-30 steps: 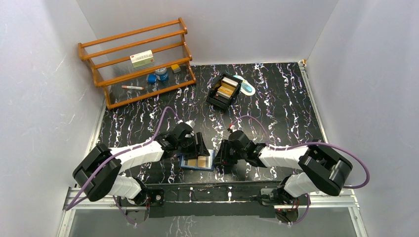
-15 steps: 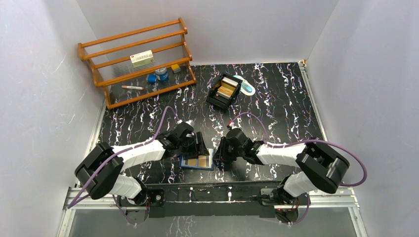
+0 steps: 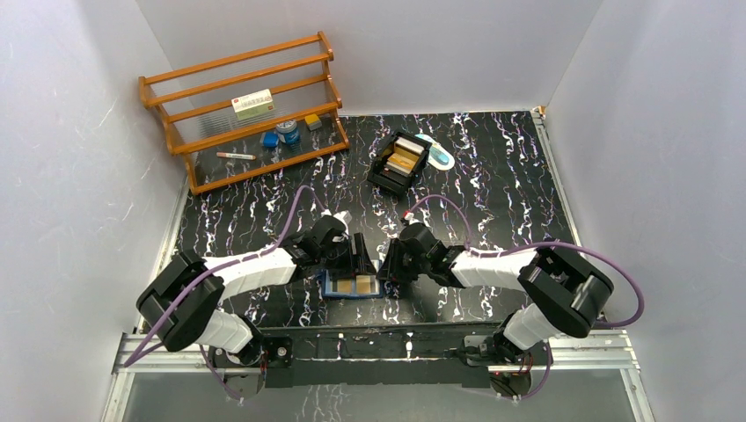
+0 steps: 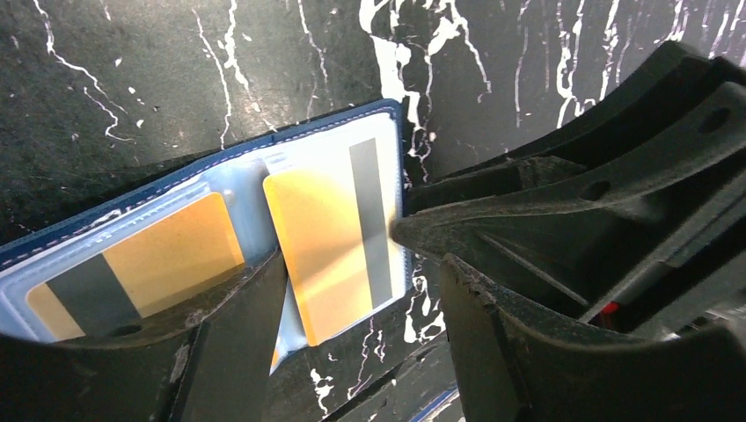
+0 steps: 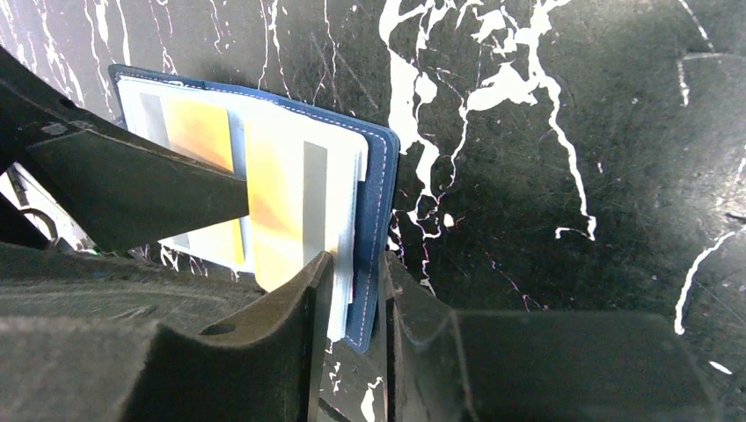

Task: Put the credit cards into the card holder
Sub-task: Insert the credit card into the card holder, then turn over the card slot in the card holder.

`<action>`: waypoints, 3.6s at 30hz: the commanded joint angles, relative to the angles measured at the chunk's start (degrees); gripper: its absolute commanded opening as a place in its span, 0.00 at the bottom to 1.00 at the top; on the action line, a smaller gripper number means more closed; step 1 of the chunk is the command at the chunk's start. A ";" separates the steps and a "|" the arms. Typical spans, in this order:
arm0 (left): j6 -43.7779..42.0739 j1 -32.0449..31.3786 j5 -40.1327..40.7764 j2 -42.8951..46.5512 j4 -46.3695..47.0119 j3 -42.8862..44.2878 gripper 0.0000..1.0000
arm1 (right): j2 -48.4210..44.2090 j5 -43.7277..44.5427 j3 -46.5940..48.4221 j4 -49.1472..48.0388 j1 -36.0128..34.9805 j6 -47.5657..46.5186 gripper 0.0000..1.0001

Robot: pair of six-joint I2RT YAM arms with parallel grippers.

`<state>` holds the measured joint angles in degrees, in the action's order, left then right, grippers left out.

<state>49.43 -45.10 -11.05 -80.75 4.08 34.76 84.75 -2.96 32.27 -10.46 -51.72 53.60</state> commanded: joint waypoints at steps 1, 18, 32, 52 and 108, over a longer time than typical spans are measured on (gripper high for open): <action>-1.21 -0.38 -1.09 4.94 1.06 1.47 0.62 | -0.86 3.46 1.32 2.97 0.04 -1.56 0.35; -3.55 6.79 7.78 12.78 -21.36 4.09 0.52 | -5.55 -0.21 3.06 2.22 0.06 0.00 0.38; -6.15 16.85 -7.75 11.85 -11.36 -5.20 0.52 | 0.88 0.76 10.44 7.47 0.04 -5.25 0.38; -10.74 17.53 6.05 8.80 -20.26 -0.26 0.56 | 4.27 1.54 6.98 4.94 0.16 -6.65 0.34; 0.33 20.15 -26.55 8.55 8.40 -9.54 0.21 | 4.54 -1.48 2.26 0.13 0.40 -5.07 0.32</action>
<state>48.27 -24.32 -32.62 -72.82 10.41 25.63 89.45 -5.89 35.97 -13.34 -50.70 49.19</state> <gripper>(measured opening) 0.139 0.325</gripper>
